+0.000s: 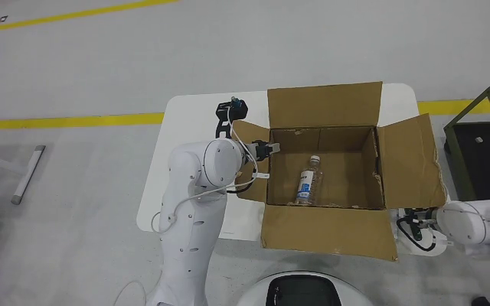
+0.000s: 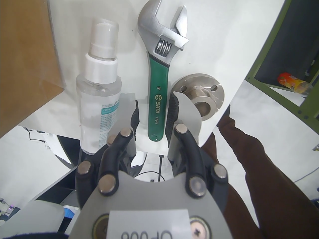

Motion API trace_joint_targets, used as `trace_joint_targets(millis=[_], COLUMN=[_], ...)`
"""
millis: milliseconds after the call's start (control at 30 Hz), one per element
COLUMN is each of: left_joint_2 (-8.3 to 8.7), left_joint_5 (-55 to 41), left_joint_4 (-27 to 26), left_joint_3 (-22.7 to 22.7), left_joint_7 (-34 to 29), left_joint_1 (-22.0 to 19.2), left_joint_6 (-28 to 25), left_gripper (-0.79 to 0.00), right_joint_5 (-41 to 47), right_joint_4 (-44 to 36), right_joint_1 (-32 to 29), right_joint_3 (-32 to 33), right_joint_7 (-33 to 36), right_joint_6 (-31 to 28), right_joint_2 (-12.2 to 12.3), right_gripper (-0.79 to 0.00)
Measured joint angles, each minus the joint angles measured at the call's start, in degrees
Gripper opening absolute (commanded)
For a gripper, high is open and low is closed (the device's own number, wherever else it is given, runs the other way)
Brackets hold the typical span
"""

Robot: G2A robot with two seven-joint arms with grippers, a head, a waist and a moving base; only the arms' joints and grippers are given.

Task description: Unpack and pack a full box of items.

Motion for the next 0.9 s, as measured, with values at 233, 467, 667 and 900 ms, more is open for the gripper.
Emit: trace_joint_targets(millis=[233, 467, 667, 900], left_joint_2=[0.0, 0.0, 0.0, 0.0], left_joint_5=[0.0, 0.0, 0.0, 0.0], left_joint_4=[0.0, 0.0, 0.0, 0.0], left_joint_3=[0.0, 0.0, 0.0, 0.0], left_joint_7=[0.0, 0.0, 0.0, 0.0], left_joint_1=[0.0, 0.0, 0.0, 0.0], left_joint_6=[0.0, 0.0, 0.0, 0.0], left_gripper=[0.0, 0.0, 0.0, 0.0], right_joint_5=[-0.37, -0.76, -0.92, -1.01], right_joint_4=[-0.2, -0.1, -0.11, 0.07], right_joint_1=[-0.43, -0.94, -1.16, -1.3], right_joint_3=[-0.04, -0.21, -0.41, -0.66], right_joint_7=[-0.36, -0.64, -0.69, -0.92], right_joint_6=[-0.21, -0.38, -0.41, -0.23], right_joint_2=[0.12, 0.21, 0.26, 0.31], right_gripper=[-0.493, -0.496, -0.496, -0.499])
